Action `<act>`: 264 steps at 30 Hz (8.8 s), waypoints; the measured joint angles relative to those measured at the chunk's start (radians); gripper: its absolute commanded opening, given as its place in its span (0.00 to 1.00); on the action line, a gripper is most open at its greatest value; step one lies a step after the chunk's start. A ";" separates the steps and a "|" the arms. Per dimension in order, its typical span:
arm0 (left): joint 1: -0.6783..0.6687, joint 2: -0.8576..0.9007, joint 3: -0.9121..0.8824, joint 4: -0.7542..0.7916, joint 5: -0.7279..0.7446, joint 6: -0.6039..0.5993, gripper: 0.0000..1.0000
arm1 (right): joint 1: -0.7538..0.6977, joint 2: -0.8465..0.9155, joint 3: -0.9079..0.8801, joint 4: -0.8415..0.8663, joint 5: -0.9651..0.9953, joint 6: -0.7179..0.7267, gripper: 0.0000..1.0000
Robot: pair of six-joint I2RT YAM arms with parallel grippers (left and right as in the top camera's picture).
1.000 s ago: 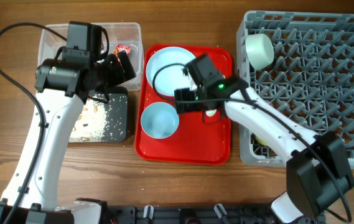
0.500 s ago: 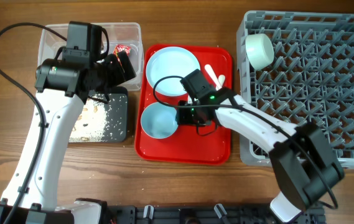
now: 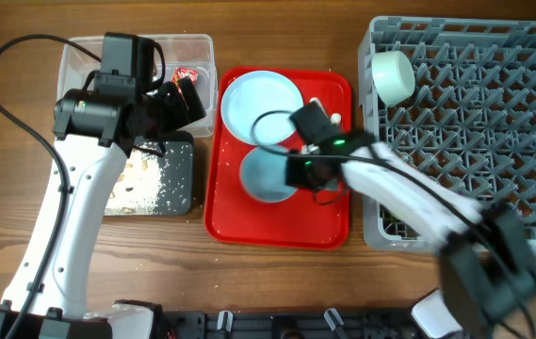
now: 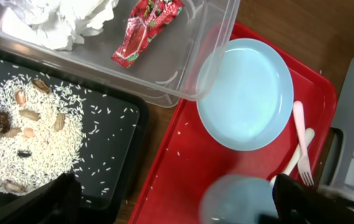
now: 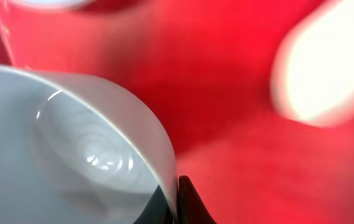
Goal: Sort waste into correct bins and load items into the dishwasher rack
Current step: 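Carry the light-blue bowl into the dish rack and release it, then move the right gripper back to the light-blue plate on the red tray, then grasp the light-blue plate rim and lift it with the right gripper, then stand the light-blue plate upright in the rack and release it, then reach the right gripper to the white spoon and grasp it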
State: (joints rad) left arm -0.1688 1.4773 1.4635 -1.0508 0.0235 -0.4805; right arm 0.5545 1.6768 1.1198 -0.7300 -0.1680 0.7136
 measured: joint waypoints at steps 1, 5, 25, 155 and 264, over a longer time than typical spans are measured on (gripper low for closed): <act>0.000 0.000 0.000 0.000 0.000 0.000 1.00 | -0.022 -0.060 0.016 -0.041 0.041 0.000 0.04; 0.000 0.000 0.000 0.000 0.000 0.000 1.00 | -0.092 -0.290 0.096 -0.165 0.295 0.001 0.04; 0.000 0.000 0.000 0.000 0.000 0.000 1.00 | -0.179 -0.149 0.119 -0.336 1.395 -0.184 0.04; 0.000 0.000 0.000 0.001 0.000 0.000 1.00 | -0.167 -0.262 0.197 0.123 0.464 -0.219 0.04; 0.000 0.000 0.000 0.000 0.000 0.000 1.00 | -0.113 0.304 0.171 -0.021 0.212 0.053 0.04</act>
State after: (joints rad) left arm -0.1688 1.4773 1.4635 -1.0512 0.0235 -0.4805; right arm 0.4416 1.9812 1.2911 -0.7509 0.0444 0.7670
